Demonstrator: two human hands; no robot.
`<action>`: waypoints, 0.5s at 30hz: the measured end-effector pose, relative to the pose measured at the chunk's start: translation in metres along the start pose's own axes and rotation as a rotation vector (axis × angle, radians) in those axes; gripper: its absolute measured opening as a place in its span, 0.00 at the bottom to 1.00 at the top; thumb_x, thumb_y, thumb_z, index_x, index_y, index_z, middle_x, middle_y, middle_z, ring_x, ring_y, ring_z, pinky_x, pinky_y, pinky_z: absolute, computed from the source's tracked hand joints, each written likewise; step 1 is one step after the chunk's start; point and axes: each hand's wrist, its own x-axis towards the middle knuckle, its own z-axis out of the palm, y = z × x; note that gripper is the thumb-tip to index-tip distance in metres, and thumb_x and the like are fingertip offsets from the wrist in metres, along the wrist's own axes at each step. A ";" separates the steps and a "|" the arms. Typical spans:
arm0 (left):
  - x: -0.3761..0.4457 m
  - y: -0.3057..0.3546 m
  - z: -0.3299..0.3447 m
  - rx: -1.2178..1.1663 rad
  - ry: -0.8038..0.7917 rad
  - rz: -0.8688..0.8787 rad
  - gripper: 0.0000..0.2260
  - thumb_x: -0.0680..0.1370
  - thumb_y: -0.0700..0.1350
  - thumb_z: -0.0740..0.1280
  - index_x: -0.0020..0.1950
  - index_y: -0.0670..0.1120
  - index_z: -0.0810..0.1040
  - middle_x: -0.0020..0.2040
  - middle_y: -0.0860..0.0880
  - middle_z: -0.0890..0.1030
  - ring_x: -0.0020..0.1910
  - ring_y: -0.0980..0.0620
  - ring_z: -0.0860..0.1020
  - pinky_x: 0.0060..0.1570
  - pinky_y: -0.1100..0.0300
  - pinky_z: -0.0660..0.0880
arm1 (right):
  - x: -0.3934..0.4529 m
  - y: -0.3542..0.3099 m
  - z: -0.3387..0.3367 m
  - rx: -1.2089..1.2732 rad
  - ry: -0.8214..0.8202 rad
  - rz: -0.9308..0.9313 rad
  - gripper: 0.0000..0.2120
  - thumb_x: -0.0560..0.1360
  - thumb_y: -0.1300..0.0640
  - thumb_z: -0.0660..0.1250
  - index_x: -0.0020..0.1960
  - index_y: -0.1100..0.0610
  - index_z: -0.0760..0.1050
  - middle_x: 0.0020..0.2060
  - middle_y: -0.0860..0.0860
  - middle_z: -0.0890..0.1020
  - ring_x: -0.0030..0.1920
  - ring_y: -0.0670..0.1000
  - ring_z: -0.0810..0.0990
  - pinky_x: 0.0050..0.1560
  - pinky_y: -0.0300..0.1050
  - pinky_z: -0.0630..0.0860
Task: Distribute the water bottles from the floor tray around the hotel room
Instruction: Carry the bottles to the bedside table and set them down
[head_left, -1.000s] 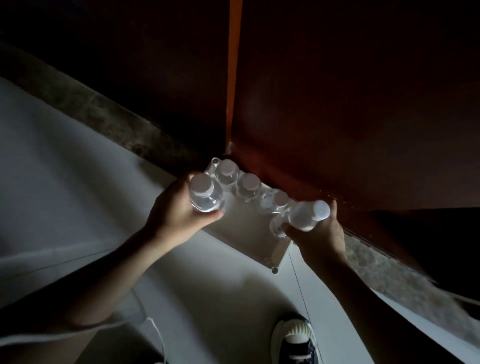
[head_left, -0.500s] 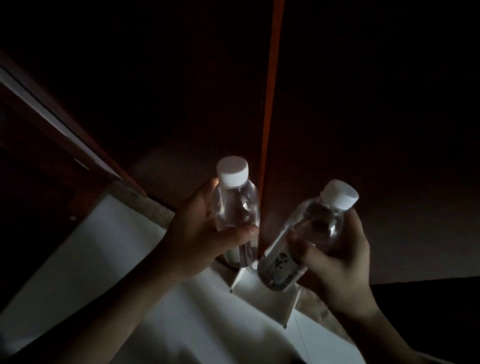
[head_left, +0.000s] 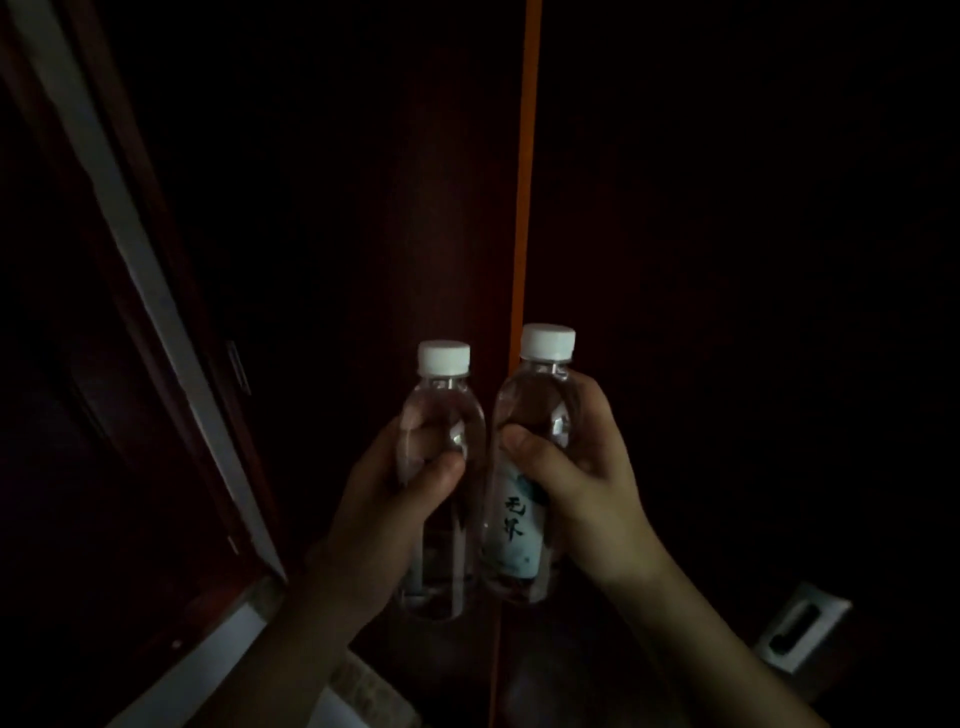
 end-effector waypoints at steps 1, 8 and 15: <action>0.000 0.015 0.003 -0.008 -0.001 0.007 0.14 0.67 0.52 0.69 0.52 0.59 0.83 0.50 0.49 0.86 0.52 0.50 0.84 0.46 0.57 0.80 | 0.001 -0.015 0.004 -0.019 -0.008 -0.011 0.23 0.68 0.59 0.72 0.62 0.57 0.71 0.44 0.47 0.83 0.46 0.46 0.83 0.45 0.39 0.79; 0.008 0.078 0.011 -0.030 -0.036 0.059 0.18 0.67 0.56 0.69 0.53 0.49 0.81 0.50 0.43 0.85 0.51 0.44 0.84 0.51 0.48 0.80 | -0.010 -0.085 0.026 -0.116 0.166 -0.141 0.18 0.71 0.64 0.70 0.60 0.61 0.73 0.41 0.48 0.84 0.42 0.46 0.84 0.41 0.38 0.79; 0.008 0.101 0.046 -0.137 -0.303 0.045 0.16 0.65 0.57 0.70 0.48 0.50 0.80 0.44 0.42 0.84 0.43 0.40 0.83 0.42 0.49 0.80 | -0.068 -0.137 0.009 -0.372 0.459 -0.198 0.23 0.64 0.62 0.75 0.57 0.56 0.74 0.39 0.46 0.83 0.38 0.45 0.83 0.39 0.37 0.79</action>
